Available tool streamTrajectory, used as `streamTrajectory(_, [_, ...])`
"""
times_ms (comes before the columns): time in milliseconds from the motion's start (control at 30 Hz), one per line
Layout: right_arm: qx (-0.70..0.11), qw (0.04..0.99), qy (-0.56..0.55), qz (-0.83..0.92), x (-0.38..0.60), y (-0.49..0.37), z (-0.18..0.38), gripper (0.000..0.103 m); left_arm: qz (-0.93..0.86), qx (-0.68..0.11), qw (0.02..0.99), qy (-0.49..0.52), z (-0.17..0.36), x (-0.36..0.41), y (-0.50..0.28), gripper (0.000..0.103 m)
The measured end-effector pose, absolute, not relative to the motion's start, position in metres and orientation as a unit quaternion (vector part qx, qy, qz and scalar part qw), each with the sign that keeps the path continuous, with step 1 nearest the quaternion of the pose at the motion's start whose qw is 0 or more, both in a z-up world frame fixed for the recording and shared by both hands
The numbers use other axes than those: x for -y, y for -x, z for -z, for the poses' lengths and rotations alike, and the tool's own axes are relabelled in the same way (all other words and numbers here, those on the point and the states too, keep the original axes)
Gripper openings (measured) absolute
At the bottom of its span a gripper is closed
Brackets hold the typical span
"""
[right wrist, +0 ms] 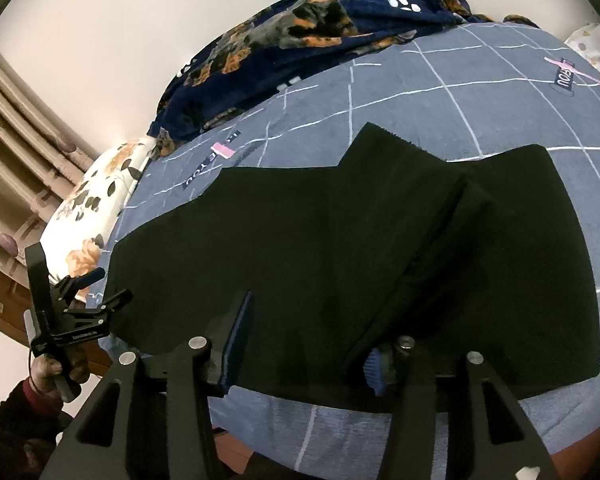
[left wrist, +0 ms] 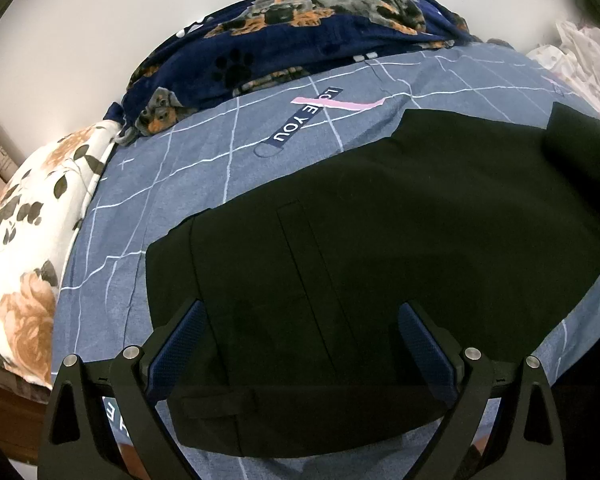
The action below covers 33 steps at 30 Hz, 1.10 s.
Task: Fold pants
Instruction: 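Open the right gripper and lift it off the folded pants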
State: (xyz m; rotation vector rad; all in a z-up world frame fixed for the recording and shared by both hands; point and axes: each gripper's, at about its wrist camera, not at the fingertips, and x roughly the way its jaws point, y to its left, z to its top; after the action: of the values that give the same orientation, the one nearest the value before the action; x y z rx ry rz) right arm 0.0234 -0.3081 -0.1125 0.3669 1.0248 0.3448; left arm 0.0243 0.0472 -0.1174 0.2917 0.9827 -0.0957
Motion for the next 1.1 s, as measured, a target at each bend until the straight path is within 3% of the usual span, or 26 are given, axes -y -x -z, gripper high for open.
streamTrajectory(467, [-0.475, 0.850, -0.149, -0.169, 0.303, -0.020, 0.104, 0.054, 0.046, -0.471, 0.870, -0.140, 0.118, -0.046, -0.025, 0.096])
streamTrajectory(867, [-0.468, 0.866, -0.012, -0.174, 0.269, -0.013, 0.099, 0.067, 0.046, -0.472, 0.869, -0.140, 0.119, -0.044, -0.027, 0.096])
streamTrajectory(1100, [-0.471, 0.863, 0.005, -0.181, 0.261, -0.008, 0.103, 0.070, 0.046, -0.474, 0.868, -0.140, 0.121, -0.042, -0.024, 0.096])
